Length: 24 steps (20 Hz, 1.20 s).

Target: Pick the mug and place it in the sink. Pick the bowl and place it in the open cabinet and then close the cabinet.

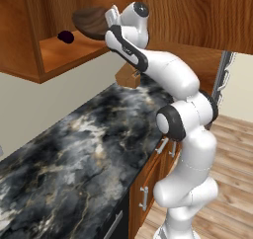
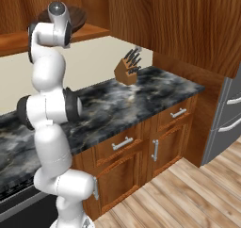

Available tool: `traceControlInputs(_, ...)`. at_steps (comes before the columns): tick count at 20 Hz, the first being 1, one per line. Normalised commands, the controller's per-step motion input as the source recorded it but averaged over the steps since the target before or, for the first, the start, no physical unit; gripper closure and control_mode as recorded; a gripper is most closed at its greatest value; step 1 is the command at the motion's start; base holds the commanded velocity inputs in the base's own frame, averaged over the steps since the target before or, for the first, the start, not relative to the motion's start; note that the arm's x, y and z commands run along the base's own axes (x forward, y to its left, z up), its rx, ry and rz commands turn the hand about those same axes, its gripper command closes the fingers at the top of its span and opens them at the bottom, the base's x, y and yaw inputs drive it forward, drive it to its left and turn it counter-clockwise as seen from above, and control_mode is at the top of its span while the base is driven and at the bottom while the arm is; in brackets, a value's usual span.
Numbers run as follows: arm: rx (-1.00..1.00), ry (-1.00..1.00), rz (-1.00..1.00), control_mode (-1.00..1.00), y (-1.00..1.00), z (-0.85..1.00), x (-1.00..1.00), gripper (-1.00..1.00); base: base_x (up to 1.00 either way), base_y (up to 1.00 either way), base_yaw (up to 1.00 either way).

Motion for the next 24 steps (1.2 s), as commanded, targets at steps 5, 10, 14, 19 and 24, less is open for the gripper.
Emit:
traceControlInputs(5, 0.00, 0.00, 0.00, -1.00, 0.10, 0.00, 0.23, -1.00, 0.00, 0.00, 0.00)
traceControlInputs(10, 0.00, 0.00, 0.00, -1.00, 0.00, 0.00, 0.05, -1.00, 0.00, 0.00, 0.00)
traceControlInputs(14, 0.00, 0.00, 0.00, -1.00, 0.00, 0.00, 0.00, -1.00, 0.00, 0.00, 0.00)
traceControlInputs(19, -0.01, -0.13, 0.00, -1.00, 0.02, 0.01, -0.23, -1.00, 0.00, 0.00, 0.00)
traceControlInputs(24, 0.00, -0.22, 0.00, -1.00, -0.02, -0.15, -0.77, -1.00, 0.00, 0.00, 0.00)
